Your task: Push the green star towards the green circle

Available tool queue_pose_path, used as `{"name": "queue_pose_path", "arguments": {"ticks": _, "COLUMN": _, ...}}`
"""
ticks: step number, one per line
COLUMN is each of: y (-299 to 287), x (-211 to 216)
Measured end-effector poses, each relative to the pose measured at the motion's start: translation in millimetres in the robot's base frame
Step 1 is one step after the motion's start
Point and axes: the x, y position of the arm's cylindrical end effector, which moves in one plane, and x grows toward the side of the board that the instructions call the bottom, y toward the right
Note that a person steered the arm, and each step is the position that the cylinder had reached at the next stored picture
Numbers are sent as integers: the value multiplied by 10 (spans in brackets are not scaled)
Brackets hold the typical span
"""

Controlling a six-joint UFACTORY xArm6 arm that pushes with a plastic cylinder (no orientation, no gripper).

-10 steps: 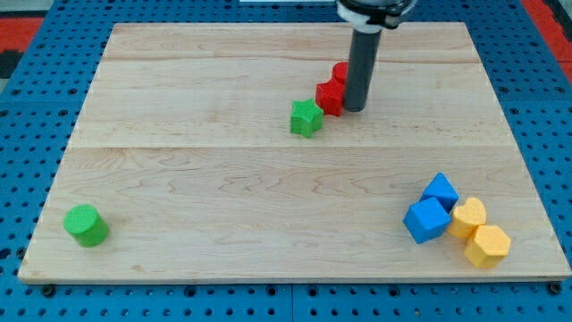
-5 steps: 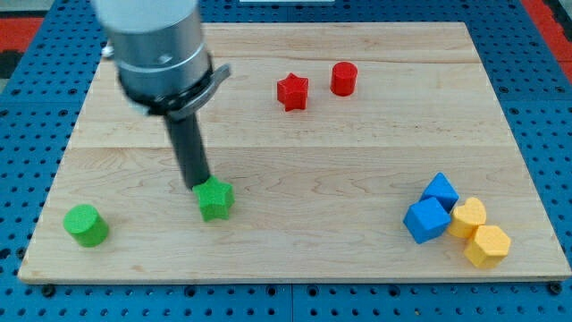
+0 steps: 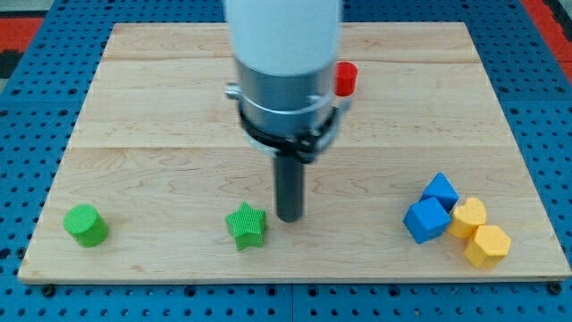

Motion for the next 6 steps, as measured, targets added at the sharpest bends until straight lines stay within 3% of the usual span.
{"name": "queue_pose_path", "arguments": {"ticks": 1, "y": -369, "x": 261}}
{"name": "queue_pose_path", "arguments": {"ticks": 3, "y": -1596, "x": -232}}
{"name": "queue_pose_path", "arguments": {"ticks": 4, "y": -1194, "x": -400}}
{"name": "queue_pose_path", "arguments": {"ticks": 5, "y": -1798, "x": -608}}
{"name": "queue_pose_path", "arguments": {"ticks": 6, "y": -2076, "x": -485}}
